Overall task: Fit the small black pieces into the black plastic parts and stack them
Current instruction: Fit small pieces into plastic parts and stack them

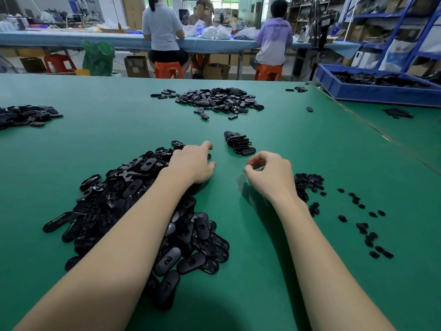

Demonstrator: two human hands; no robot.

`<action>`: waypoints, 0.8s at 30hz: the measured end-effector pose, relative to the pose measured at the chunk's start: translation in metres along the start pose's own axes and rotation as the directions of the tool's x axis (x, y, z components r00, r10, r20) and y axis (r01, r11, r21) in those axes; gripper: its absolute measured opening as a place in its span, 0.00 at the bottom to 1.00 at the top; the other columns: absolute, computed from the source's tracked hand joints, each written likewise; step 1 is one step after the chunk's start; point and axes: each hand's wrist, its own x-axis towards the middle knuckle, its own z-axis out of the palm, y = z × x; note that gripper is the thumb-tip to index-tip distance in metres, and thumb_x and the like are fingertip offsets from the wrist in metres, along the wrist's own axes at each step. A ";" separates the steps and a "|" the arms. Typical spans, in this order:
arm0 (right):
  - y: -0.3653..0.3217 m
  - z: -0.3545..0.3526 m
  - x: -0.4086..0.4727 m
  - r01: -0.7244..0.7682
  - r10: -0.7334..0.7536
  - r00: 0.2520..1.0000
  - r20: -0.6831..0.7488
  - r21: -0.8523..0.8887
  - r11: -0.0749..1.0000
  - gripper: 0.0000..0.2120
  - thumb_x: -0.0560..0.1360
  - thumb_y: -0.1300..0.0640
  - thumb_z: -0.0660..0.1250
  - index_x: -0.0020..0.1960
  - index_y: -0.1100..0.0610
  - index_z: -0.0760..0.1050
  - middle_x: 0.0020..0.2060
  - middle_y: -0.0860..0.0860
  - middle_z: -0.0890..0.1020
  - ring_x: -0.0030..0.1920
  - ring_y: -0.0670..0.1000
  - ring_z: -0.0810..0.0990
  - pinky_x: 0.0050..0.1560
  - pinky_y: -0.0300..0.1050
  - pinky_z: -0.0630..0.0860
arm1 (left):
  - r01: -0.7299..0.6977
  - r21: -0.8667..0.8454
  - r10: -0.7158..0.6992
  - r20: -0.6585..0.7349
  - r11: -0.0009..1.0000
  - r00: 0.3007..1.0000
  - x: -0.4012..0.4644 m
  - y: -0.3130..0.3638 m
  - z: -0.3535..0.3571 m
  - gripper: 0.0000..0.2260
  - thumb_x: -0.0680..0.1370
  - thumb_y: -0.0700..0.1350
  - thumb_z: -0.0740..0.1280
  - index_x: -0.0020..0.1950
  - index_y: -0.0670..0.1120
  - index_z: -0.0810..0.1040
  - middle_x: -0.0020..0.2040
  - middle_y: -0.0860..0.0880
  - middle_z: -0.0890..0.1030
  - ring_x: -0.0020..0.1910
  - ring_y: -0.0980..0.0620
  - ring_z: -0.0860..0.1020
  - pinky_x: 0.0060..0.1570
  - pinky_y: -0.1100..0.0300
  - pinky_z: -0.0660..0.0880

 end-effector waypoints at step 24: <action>0.005 -0.030 0.014 -0.117 0.099 0.988 0.118 0.163 0.980 0.07 0.76 0.53 0.67 0.45 0.48 0.84 0.42 0.44 0.86 0.41 0.43 0.80 0.36 0.39 0.73 | 0.071 -0.996 -0.157 0.060 0.062 0.986 -0.042 0.038 0.009 0.04 0.79 0.37 0.68 0.48 0.46 0.79 0.36 0.49 0.84 0.33 0.54 0.80 0.32 0.65 0.77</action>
